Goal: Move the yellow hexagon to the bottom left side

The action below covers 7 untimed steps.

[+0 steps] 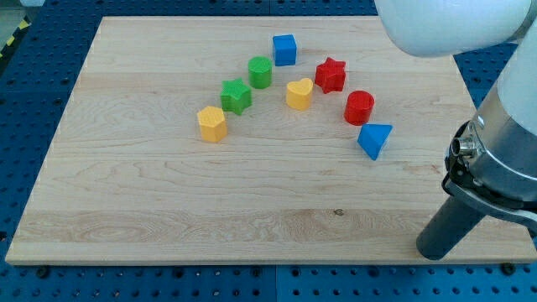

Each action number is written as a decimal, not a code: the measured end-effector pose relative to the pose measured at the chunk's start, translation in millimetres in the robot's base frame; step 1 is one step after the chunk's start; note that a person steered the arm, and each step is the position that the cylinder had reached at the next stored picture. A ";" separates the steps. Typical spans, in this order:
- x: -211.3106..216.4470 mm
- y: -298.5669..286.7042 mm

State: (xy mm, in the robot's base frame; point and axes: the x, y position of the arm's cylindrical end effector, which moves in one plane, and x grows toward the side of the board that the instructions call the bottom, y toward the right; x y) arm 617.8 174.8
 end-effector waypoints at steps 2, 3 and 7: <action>-26.7 -18.5; -72.2 -36.6; -159.9 -89.1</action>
State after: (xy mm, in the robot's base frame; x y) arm 457.8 85.7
